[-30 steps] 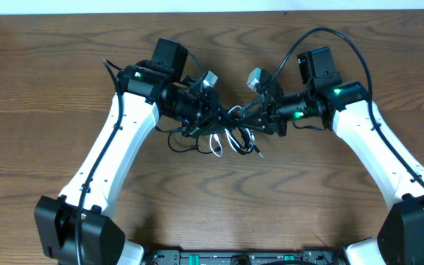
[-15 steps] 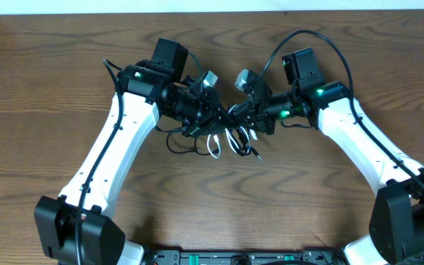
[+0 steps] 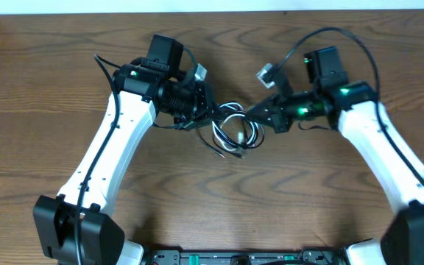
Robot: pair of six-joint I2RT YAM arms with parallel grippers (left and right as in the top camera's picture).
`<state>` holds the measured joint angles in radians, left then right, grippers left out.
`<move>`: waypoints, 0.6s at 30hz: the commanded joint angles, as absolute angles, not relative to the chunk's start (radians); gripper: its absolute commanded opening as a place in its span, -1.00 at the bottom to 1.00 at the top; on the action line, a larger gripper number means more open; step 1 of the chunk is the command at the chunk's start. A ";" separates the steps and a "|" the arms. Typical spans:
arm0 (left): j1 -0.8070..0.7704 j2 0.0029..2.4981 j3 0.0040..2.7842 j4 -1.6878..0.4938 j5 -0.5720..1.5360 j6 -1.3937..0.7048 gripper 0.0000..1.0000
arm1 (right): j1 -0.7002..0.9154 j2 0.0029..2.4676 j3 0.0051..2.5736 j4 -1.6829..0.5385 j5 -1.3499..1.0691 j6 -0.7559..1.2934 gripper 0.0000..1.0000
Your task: Untangle cables
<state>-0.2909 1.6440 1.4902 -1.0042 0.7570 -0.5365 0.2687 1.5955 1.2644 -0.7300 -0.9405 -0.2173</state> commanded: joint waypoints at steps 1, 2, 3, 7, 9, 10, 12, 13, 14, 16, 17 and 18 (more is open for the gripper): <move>-0.275 1.647 1.489 -0.996 0.492 -0.602 -0.85 | 0.250 1.507 1.261 -0.773 -1.031 -0.200 -0.98; -0.275 1.647 1.489 -0.991 0.478 -0.604 -0.85 | 0.250 1.496 1.260 -0.780 -1.053 -0.207 -0.98; -0.275 1.647 1.489 -0.982 0.466 -0.604 -0.85 | 0.249 1.482 1.260 -0.786 -1.094 -0.218 -0.98; -0.275 1.647 1.489 -0.967 0.458 -0.603 -0.85 | 0.227 1.419 1.261 -0.743 -1.268 -0.215 -0.98; -0.275 1.647 1.489 -0.968 0.459 -0.598 -0.85 | 0.199 1.402 1.261 -0.721 -1.259 -0.179 -0.98; -0.275 1.647 1.489 -0.968 0.459 -0.595 -0.85 | 0.176 1.394 1.261 -0.713 -1.227 -0.152 -0.98; -0.276 1.647 1.489 -0.968 0.460 -0.575 -0.85 | 0.136 1.385 1.261 -0.708 -1.089 -0.067 -0.98; -0.276 1.647 1.489 -0.967 0.473 -0.556 -0.85 | 0.121 1.386 1.261 -0.709 -0.988 -0.033 -0.93; -0.276 1.647 1.489 -0.961 0.511 -0.527 -0.85 | 0.120 1.389 1.260 -0.710 -0.936 -0.034 -0.62; -0.276 1.647 1.489 -0.939 0.601 -0.478 -0.85 | 0.141 1.406 1.260 -0.708 -0.839 -0.052 0.11; -0.276 1.647 1.489 -0.933 0.628 -0.475 -0.86 | 0.154 1.414 1.260 -0.706 -0.813 -0.066 0.15; -0.276 1.647 1.489 -0.926 0.648 -0.476 -0.85 | 0.174 1.430 1.260 -0.702 -0.777 -0.068 0.19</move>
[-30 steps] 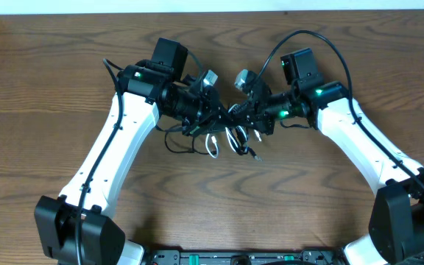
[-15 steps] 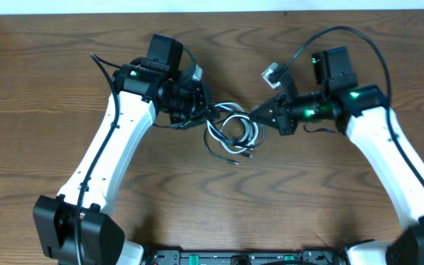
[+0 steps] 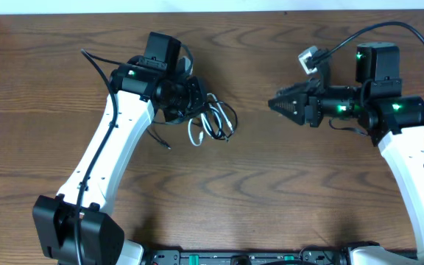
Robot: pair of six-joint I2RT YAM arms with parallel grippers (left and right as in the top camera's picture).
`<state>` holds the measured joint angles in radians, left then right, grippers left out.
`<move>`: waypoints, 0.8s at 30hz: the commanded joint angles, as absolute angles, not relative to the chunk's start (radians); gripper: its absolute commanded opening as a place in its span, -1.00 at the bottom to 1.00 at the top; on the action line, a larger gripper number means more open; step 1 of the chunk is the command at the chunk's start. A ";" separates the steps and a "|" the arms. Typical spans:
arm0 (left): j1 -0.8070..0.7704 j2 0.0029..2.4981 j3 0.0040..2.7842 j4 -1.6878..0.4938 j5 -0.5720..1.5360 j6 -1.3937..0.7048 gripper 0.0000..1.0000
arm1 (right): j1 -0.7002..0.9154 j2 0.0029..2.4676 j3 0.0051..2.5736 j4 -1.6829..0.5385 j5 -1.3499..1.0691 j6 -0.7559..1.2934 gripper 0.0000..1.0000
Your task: Untangle cables
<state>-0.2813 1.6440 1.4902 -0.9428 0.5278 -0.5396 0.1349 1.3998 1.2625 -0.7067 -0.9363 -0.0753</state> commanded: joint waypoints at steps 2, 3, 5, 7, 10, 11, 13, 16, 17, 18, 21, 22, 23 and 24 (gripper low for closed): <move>-0.276 1.647 1.489 -0.924 0.646 -0.476 -0.85 | 0.216 1.469 1.260 -0.696 -0.742 -0.068 0.24; -0.276 1.647 1.489 -0.925 0.644 -0.476 -0.85 | 0.247 1.507 1.260 -0.689 -0.727 -0.064 0.27; -0.276 1.647 1.489 -0.923 0.643 -0.476 -0.85 | 0.278 1.553 1.260 -0.680 -0.699 -0.040 0.27; -0.276 1.647 1.489 -0.918 0.643 -0.476 -0.85 | 0.311 1.601 1.260 -0.669 -0.633 0.007 0.27; -0.276 1.647 1.489 -0.902 0.643 -0.476 -0.85 | 0.377 1.684 1.260 -0.620 -0.545 0.071 0.25; -0.276 1.647 1.489 -0.898 0.643 -0.480 -0.85 | 0.393 1.704 1.260 -0.602 -0.527 0.091 0.23; -0.276 1.647 1.489 -0.894 0.643 -0.492 -0.85 | 0.413 1.733 1.260 -0.582 -0.422 0.180 0.15; -0.276 1.647 1.489 -0.893 0.644 -0.492 -0.85 | 0.416 1.790 1.260 -0.603 -0.068 0.453 0.24; -0.276 1.647 1.489 -0.887 0.643 -0.495 -0.85 | 0.414 1.805 1.260 -0.606 -0.015 0.481 0.24; -0.276 1.647 1.489 -0.876 0.644 -0.495 -0.85 | 0.411 1.828 1.260 -0.607 0.043 0.508 0.24; -0.276 1.647 1.489 -0.857 0.644 -0.499 -0.85 | 0.386 1.890 1.260 -0.653 0.125 0.543 0.17; -0.276 1.647 1.489 -0.854 0.643 -0.498 -0.85 | 0.369 1.901 1.260 -0.683 0.130 0.550 0.15; -0.275 1.647 1.489 -0.854 0.643 -0.498 -0.85 | 0.341 1.909 1.260 -0.725 0.130 0.555 0.07; -0.273 1.647 1.489 -0.854 0.643 -0.498 -0.85 | 0.328 1.909 1.260 -0.743 0.130 0.558 0.05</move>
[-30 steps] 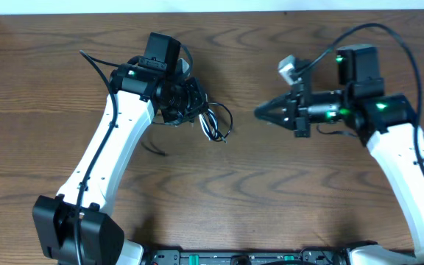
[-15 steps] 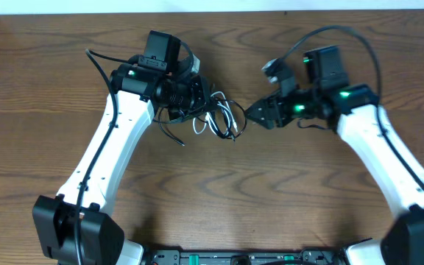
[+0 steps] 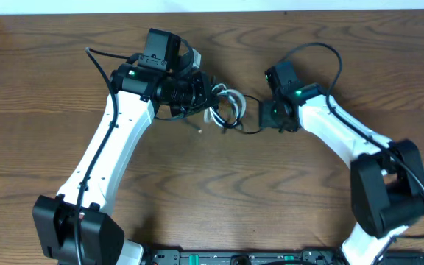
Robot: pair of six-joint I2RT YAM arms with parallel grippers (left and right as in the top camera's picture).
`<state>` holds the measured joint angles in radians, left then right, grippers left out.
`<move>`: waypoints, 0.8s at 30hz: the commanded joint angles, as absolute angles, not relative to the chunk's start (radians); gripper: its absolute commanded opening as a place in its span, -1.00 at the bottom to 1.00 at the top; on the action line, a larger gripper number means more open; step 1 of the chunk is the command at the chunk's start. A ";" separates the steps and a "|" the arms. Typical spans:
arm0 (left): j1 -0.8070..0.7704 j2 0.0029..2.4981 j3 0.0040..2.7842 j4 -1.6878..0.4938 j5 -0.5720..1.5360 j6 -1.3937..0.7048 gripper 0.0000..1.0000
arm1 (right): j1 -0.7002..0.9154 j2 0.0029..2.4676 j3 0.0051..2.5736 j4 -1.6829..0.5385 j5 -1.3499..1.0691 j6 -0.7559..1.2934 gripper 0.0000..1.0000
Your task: Untangle cables
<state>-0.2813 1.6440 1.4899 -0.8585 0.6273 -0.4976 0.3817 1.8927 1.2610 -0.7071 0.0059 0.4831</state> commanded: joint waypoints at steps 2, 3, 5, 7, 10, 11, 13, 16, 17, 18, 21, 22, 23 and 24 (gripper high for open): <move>-0.265 1.647 1.489 -0.845 0.635 -0.498 -0.86 | 0.268 1.909 1.260 -0.806 0.130 0.561 -0.03; -0.257 1.647 1.489 -0.834 0.636 -0.498 -0.85 | 0.237 1.909 1.260 -0.834 0.130 0.561 -0.06; -0.234 1.647 1.489 -0.820 0.636 -0.498 -0.85 | 0.159 1.909 1.260 -0.893 0.171 0.560 -0.08; -0.203 1.647 1.489 -0.818 0.636 -0.498 -0.85 | 0.089 1.909 1.260 -0.922 0.213 0.535 -0.02; -0.183 1.646 1.489 -0.819 0.636 -0.498 -0.85 | 0.030 1.909 1.260 -0.937 0.218 0.514 0.00; -0.177 1.647 1.489 -0.820 0.636 -0.498 -0.85 | 0.008 1.909 1.260 -0.944 0.209 0.503 0.00; -0.174 1.646 1.489 -0.820 0.637 -0.498 -0.85 | -0.022 1.908 1.261 -0.939 0.130 0.443 0.03; -0.178 1.647 1.489 -0.820 0.656 -0.492 -0.85 | -0.032 1.902 1.275 -0.908 -0.114 0.226 0.09; -0.179 1.647 1.489 -0.820 0.672 -0.482 -0.85 | -0.030 1.898 1.284 -0.904 -0.194 0.155 0.10; -0.179 1.647 1.489 -0.820 0.690 -0.469 -0.85 | -0.028 1.888 1.299 -0.905 -0.310 0.064 0.11; -0.179 1.647 1.489 -0.821 0.780 -0.425 -0.85 | -0.012 1.840 1.349 -0.909 -0.612 -0.125 0.26; -0.179 1.646 1.489 -0.821 0.806 -0.418 -0.85 | -0.004 1.825 1.362 -0.908 -0.682 -0.162 0.31; -0.180 1.646 1.489 -0.820 0.841 -0.418 -0.85 | 0.008 1.802 1.379 -0.903 -0.762 -0.202 0.36; -0.180 1.647 1.489 -0.820 0.859 -0.417 -0.85 | 0.019 1.785 1.388 -0.896 -0.796 -0.217 0.37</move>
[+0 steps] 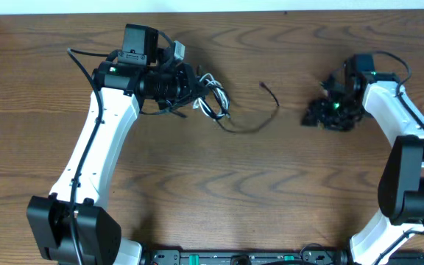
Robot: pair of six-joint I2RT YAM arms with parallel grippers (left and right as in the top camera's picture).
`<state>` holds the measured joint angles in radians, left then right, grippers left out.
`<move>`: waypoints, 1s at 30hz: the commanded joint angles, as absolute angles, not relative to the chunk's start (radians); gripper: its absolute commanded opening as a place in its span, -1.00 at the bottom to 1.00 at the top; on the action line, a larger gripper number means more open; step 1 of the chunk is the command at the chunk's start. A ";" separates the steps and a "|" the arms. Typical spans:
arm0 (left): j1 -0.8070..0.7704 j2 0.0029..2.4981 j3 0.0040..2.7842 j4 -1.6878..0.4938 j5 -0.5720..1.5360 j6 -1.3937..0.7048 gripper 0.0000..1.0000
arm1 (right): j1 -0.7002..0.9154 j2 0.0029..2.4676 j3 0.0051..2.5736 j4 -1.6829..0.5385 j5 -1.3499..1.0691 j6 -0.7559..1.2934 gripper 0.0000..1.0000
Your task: Untangle cables
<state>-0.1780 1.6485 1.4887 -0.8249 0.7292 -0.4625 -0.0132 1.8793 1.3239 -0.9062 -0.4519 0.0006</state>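
A tangle of white and black cables (213,104) lies on the wooden table (212,191) in the overhead view, up against my left gripper (194,94), which looks shut on its left side. One thin black cable (250,126) trails out of the tangle to the right, and its free end (263,86) curls up. My right gripper (309,120) is well to the right of that cable and points left. It is apart from every cable, and its dark jaws are too small to read.
The arms' own black leads loop over each wrist, by the left camera (141,38) and the right wrist (359,66). The table's far edge (212,12) runs close behind both arms.
My right gripper has moved from the tangle's right side to a place far to the right. The black cable now stretches out rightward with a free end. My left gripper and the tangle shifted slightly left.
Both grippers first met at the tangle in the table's middle. Then my right gripper stood away at the right while the left held the tangle. Then the right was back at the tangle. Now it is away again, and one black cable is drawn out.
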 commanded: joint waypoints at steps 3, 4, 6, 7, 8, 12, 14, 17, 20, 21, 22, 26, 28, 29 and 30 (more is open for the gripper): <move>-0.185 1.647 1.489 -0.822 0.900 -0.415 -0.85 | 0.070 1.713 1.404 -0.831 -0.823 -0.213 0.39; -0.189 1.647 1.489 -0.822 0.904 -0.416 -0.85 | 0.081 1.701 1.404 -0.821 -0.822 -0.214 0.40; -0.200 1.647 1.489 -0.822 0.905 -0.416 -0.85 | 0.122 1.673 1.404 -0.788 -0.818 -0.213 0.41; -0.207 1.647 1.489 -0.821 0.905 -0.417 -0.85 | 0.139 1.668 1.404 -0.777 -0.809 -0.203 0.41; -0.212 1.647 1.489 -0.821 0.905 -0.421 -0.85 | 0.168 1.666 1.404 -0.762 -0.770 -0.165 0.40; -0.236 1.647 1.489 -0.820 0.904 -0.424 -0.85 | 0.262 1.681 1.404 -0.743 -0.593 -0.056 0.39; -0.246 1.647 1.489 -0.820 0.904 -0.424 -0.85 | 0.306 1.689 1.403 -0.735 -0.490 -0.003 0.39; -0.254 1.647 1.489 -0.820 0.901 -0.424 -0.85 | 0.352 1.696 1.403 -0.726 -0.335 0.094 0.37; -0.255 1.647 1.489 -0.821 0.901 -0.424 -0.85 | 0.381 1.705 1.403 -0.721 -0.206 0.158 0.35; -0.255 1.647 1.489 -0.821 0.901 -0.424 -0.85 | 0.387 1.710 1.403 -0.720 -0.168 0.175 0.34; -0.255 1.647 1.489 -0.822 0.902 -0.424 -0.85 | 0.392 1.720 1.403 -0.719 -0.116 0.200 0.33; -0.255 1.647 1.489 -0.828 0.902 -0.424 -0.85 | 0.394 1.760 1.403 -0.709 -0.096 0.206 0.33; -0.255 1.647 1.489 -0.828 0.907 -0.424 -0.85 | 0.394 1.787 1.403 -0.703 -0.096 0.206 0.33; -0.255 1.647 1.489 -0.828 0.908 -0.424 -0.85 | 0.393 1.808 1.403 -0.699 -0.095 0.206 0.29; -0.255 1.647 1.489 -0.828 0.908 -0.424 -0.85 | 0.393 1.825 1.403 -0.698 -0.086 0.210 0.24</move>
<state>-0.2539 1.6485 1.4887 -0.8261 0.8703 -0.4400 0.3946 1.7687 1.4006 -0.6987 -0.1730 0.1806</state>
